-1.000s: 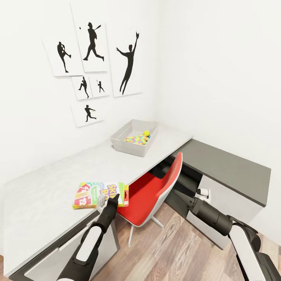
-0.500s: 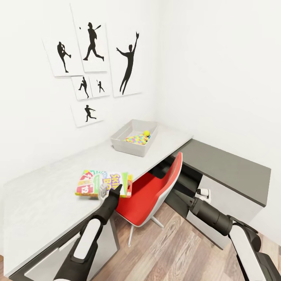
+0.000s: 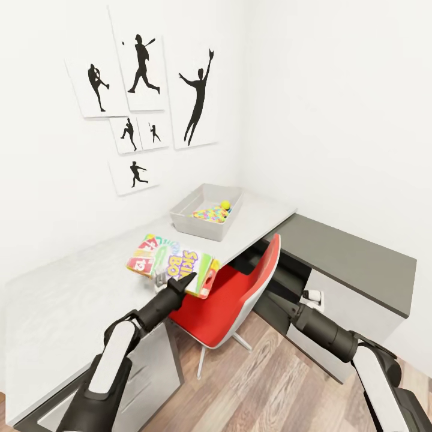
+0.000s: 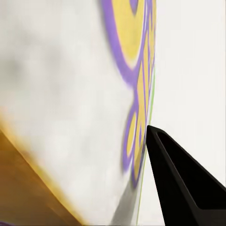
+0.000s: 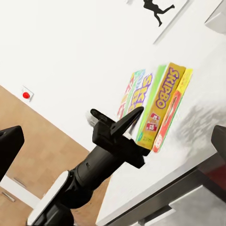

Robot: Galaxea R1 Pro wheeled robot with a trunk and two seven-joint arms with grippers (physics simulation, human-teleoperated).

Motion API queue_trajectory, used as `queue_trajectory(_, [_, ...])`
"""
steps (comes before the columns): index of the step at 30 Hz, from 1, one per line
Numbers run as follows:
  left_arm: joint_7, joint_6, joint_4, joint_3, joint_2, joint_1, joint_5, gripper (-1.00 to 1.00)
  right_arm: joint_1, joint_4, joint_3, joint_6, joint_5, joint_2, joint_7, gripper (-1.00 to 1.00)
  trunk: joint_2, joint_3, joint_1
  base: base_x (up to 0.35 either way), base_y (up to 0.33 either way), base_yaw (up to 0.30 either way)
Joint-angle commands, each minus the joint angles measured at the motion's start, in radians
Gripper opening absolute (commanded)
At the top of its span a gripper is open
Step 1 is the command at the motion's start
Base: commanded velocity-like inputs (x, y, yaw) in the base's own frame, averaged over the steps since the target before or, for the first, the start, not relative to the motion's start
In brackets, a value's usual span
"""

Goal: Put all the toys in the child's room - the three board games (two on the bed and one on the table), the two jigsaw puzzles on the table, and the tennis ball on the table - inside the toy box on the table in the child's room.

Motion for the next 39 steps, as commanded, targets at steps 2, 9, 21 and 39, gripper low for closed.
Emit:
queue_trajectory(2, [-0.001,0.069,-0.027,0.005,0.013,-0.002,-0.003,-1.0,-0.001,0.0,-0.001,0.006,-0.003,0.0,0.001,1.0,-0.001,-0.001,0.0,0.0,0.0,0.0])
queue_trajectory(9, [-0.001,0.296,-0.055,0.014,0.063,-0.016,-0.003,-1.0,-0.001,0.0,-0.001,0.006,-0.003,-0.004,0.003,1.0,-0.001,-0.001,0.0,0.0,0.0,0.0])
queue_trajectory(21, [-0.084,0.422,-0.056,-0.019,0.394,-0.034,0.112,-1.0,-0.001,0.0,-0.039,0.01,-0.005,-0.011,0.007,1.0,-0.001,-0.001,0.0,0.0,0.0,0.0])
queue_trajectory(39, [-0.111,0.422,-0.058,-0.059,0.453,-0.034,0.138,-1.0,-0.001,0.001,-0.1,0.018,-0.008,-0.01,0.007,1.0,-0.001,-0.001,0.0,0.0,0.0,0.0])
